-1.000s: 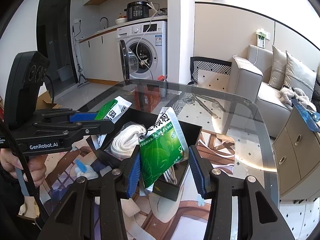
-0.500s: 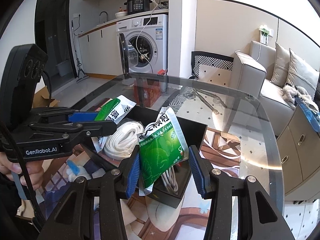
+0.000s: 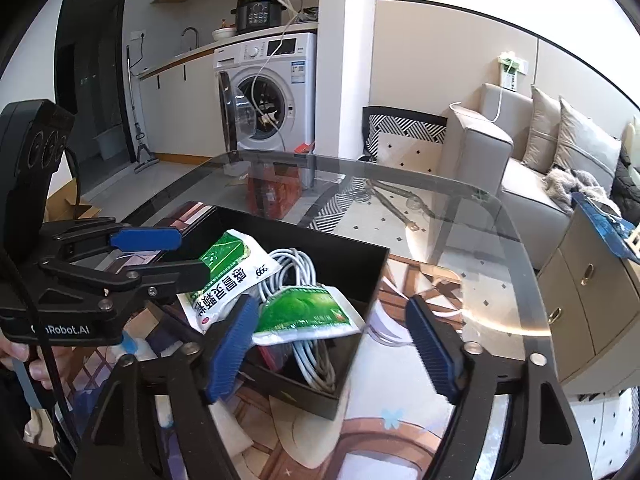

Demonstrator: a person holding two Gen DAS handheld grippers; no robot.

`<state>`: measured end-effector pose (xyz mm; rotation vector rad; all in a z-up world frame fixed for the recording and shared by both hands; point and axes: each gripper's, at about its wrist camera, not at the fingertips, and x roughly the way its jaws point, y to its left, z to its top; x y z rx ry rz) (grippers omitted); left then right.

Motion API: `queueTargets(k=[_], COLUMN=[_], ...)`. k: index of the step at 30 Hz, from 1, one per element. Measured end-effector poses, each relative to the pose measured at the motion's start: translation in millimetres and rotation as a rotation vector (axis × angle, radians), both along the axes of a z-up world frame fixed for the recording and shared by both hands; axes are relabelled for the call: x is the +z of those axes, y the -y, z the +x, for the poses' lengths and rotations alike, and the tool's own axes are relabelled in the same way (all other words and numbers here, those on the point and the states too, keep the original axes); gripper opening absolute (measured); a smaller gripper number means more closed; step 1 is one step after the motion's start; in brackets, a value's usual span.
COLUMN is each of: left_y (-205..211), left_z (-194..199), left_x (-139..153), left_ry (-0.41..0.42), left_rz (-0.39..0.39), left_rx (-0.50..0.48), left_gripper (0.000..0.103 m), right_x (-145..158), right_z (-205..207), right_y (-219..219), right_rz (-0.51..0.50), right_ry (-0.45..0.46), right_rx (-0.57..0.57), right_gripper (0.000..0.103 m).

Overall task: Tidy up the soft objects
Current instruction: 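Open both grippers to drop the green packets into the box, then move right gripper to the white foam tube beside the box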

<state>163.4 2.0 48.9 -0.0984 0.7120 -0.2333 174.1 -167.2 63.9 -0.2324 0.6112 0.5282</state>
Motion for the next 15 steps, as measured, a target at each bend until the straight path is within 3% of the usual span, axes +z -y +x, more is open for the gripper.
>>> queueTargets(k=[4, 15], left_y=[-2.4, -18.5], left_z=[-6.5, -34.1], left_x=[1.6, 1.7], left_ry=[0.008, 0.038], left_rz=[0.003, 0.032], left_rx=[0.015, 0.051], left_gripper=[0.099, 0.103], right_x=[0.5, -12.5], right_z=[-10.4, -37.5], right_y=[9.6, 25.8], right_rz=[0.012, 0.077], right_ry=[0.002, -0.057], right_rx=[-0.011, -0.055], right_gripper=[0.101, 0.102])
